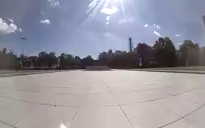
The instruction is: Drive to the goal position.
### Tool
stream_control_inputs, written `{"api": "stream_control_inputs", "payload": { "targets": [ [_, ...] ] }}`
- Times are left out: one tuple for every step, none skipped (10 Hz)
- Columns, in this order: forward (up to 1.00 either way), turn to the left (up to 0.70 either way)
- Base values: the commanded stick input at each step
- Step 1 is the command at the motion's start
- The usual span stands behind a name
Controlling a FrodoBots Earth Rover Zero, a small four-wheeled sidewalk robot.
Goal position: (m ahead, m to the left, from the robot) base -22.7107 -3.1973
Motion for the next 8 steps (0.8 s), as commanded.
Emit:
{"api": "stream_control_inputs", "payload": {
  "targets": [
    [0.04, 0.0],
    [0.05, 0.0],
    [0.04, 0.0],
    [0.04, 0.0],
    [0.05, 0.0],
    [0.04, 0.0],
    [0.04, 0.0],
    [0.04, 0.0]
  ]
}}
